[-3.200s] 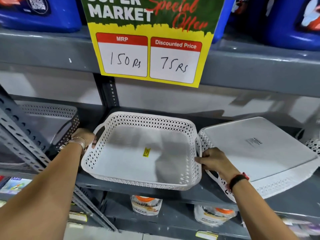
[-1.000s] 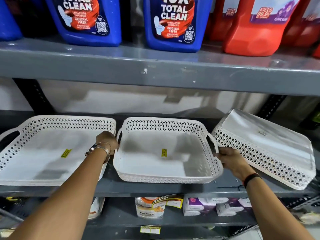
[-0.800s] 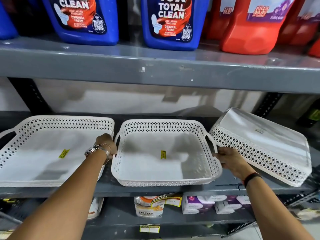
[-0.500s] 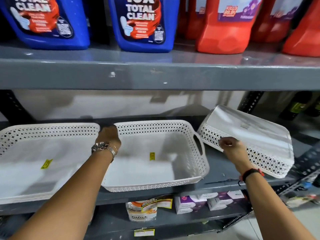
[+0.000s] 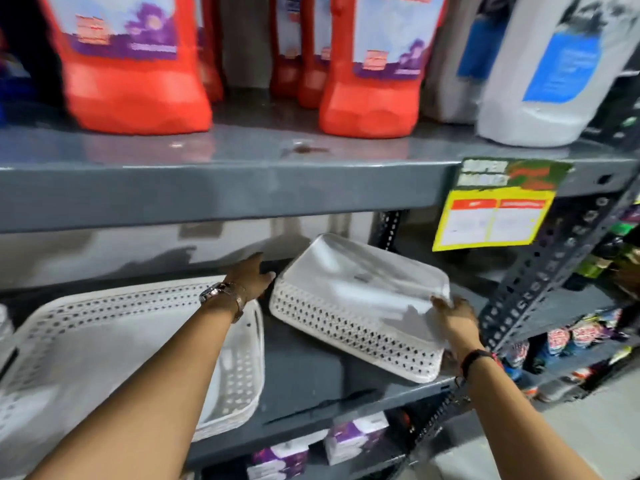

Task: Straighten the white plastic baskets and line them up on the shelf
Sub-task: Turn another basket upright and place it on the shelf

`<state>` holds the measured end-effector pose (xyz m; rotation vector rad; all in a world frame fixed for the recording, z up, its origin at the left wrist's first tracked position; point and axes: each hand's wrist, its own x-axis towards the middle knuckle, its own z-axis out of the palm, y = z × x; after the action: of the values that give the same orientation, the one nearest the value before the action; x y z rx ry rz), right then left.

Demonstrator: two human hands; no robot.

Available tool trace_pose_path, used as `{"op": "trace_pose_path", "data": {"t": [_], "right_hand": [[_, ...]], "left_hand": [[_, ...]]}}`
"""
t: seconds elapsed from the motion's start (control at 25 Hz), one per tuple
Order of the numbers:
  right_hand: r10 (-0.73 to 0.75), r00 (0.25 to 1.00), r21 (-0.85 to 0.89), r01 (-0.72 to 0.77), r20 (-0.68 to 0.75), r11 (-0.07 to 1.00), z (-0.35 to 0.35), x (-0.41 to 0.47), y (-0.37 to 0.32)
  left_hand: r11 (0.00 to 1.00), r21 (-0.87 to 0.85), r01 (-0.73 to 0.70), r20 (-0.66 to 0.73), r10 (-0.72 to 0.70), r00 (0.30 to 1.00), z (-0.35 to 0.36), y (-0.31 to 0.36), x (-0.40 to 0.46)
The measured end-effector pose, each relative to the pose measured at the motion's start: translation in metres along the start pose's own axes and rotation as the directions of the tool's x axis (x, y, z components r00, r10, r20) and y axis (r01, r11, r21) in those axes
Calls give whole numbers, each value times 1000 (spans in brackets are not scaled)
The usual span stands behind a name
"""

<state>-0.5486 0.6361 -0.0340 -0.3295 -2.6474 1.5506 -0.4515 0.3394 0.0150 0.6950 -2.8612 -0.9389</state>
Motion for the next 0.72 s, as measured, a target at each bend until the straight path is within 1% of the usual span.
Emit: {"op": "trace_pose_path", "data": {"t": [0.08, 0.16, 0.24, 0.28, 0.32, 0.4, 0.48, 0.56, 0.64, 0.68, 0.72], "right_hand": [[86, 992, 37, -90, 89, 995, -1, 18, 6], [138, 965, -35, -133, 223, 990, 2, 33, 11], [136, 962, -121, -110, 236, 987, 8, 45, 17], [119, 968, -125, -93, 220, 988, 10, 50, 19], [106, 967, -87, -87, 230, 992, 11, 57, 25], [107, 958, 43, -122, 267, 992, 8, 66, 31], [102, 941, 128, -150, 323, 980, 3, 74, 33], [102, 926, 169, -173, 363, 970, 1, 79, 34], [171, 904, 181, -258, 391, 949, 6, 80, 34], [215, 904, 172, -294, 369, 940, 8, 77, 28], [226, 898, 171, -308, 378, 936, 8, 77, 27]], "left_hand": [[999, -4, 38, 18, -38, 999, 14, 16, 16], [994, -61, 87, 51, -84, 995, 30, 23, 35], [986, -140, 96, 85, -84, 993, 41, 27, 48], [983, -156, 96, 97, -81, 992, 46, 29, 53], [984, -159, 86, 94, -72, 993, 50, 29, 58], [981, -175, 82, 54, -73, 996, 56, 29, 63], [976, -172, 134, 7, -135, 991, 58, 26, 63], [964, -173, 203, -17, -209, 978, 56, 21, 65], [935, -260, 240, 11, -245, 969, 55, 23, 62], [911, -342, 233, 21, -240, 971, 58, 26, 60], [875, -430, 223, 42, -227, 973, 61, 29, 57]]}}
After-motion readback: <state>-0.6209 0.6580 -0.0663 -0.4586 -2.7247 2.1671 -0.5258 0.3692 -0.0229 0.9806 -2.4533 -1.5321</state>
